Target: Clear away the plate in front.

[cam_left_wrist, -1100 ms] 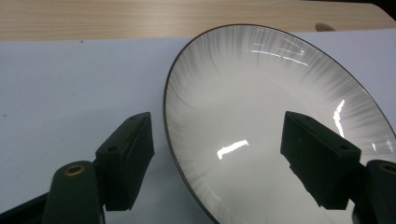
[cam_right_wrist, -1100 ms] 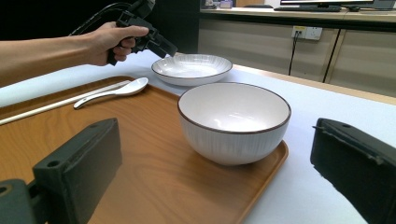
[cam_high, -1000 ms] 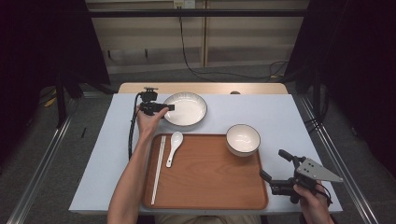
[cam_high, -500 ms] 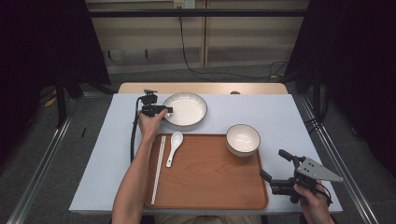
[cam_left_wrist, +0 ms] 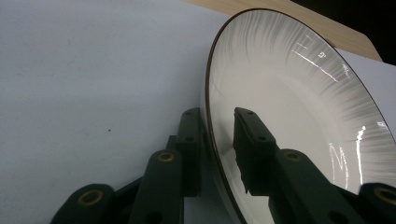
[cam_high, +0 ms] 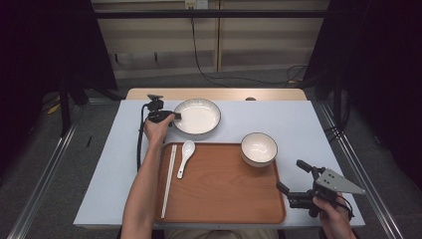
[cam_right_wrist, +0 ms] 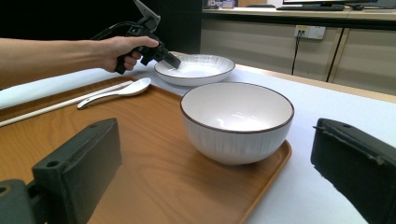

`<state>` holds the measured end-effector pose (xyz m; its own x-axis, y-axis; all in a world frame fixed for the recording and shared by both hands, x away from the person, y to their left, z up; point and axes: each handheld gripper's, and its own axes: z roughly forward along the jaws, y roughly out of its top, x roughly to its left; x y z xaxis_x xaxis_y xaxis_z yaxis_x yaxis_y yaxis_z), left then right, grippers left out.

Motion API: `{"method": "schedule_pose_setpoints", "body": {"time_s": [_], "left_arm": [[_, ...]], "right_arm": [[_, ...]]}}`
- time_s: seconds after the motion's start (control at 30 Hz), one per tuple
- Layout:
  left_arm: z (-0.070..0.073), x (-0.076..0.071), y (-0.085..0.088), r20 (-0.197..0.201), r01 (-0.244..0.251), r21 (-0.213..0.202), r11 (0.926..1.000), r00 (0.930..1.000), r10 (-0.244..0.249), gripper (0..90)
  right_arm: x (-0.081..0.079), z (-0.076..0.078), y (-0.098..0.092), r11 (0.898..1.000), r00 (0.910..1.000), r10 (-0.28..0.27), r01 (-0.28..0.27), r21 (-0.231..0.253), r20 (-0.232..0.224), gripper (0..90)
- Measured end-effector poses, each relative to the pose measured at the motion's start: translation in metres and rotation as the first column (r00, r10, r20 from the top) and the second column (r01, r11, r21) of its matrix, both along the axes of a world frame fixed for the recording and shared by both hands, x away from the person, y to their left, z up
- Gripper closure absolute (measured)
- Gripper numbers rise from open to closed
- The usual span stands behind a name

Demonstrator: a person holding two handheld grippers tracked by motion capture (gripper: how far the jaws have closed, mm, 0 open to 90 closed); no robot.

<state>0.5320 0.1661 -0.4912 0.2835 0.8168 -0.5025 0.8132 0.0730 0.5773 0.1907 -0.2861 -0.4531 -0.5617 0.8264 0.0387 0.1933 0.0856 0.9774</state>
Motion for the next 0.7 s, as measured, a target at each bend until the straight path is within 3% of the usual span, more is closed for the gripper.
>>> {"method": "schedule_pose_setpoints", "body": {"time_s": [0.07,0.17,0.27,0.3,0.47,0.57,0.7], "left_arm": [[0.000,0.001,0.000,-0.022,-0.009,-0.018,0.9998,0.9997,0.008,73.6],[-0.002,0.002,0.003,-0.017,-0.019,-0.043,0.9989,0.9997,0.018,74.7],[-0.006,0.003,0.008,-0.067,-0.060,-0.135,0.9890,0.9965,0.051,79.0],[-0.010,0.004,0.011,-0.086,-0.078,-0.189,0.9789,0.9943,0.063,80.6],[-0.009,0.004,0.010,-0.090,-0.099,-0.198,0.9753,0.9925,0.083,82.7],[-0.006,0.002,0.005,-0.051,-0.111,-0.185,0.9764,0.9933,0.103,83.5],[0.006,0.002,0.001,-0.030,-0.112,-0.163,0.9802,0.9936,0.109,84.1]], "right_arm": [[0.000,0.000,0.000,1.000,1.0000,-0.001,0.001,-0.001,0.003,1.6],[0.000,0.000,-0.001,1.000,1.0000,0.002,-0.002,0.004,0.000,1.6],[0.001,0.000,-0.001,1.000,1.0000,-0.002,0.002,0.008,-0.002,1.6],[0.002,0.000,-0.001,1.000,1.0000,-0.003,0.003,0.012,-0.003,1.6],[0.000,0.000,-0.002,1.000,0.9999,-0.010,0.010,0.015,-0.006,1.2],[0.000,0.000,-0.003,1.000,0.9999,-0.012,0.012,0.022,-0.005,1.2],[0.000,0.000,-0.004,1.000,0.9999,-0.015,0.015,0.015,-0.004,1.2]]}}
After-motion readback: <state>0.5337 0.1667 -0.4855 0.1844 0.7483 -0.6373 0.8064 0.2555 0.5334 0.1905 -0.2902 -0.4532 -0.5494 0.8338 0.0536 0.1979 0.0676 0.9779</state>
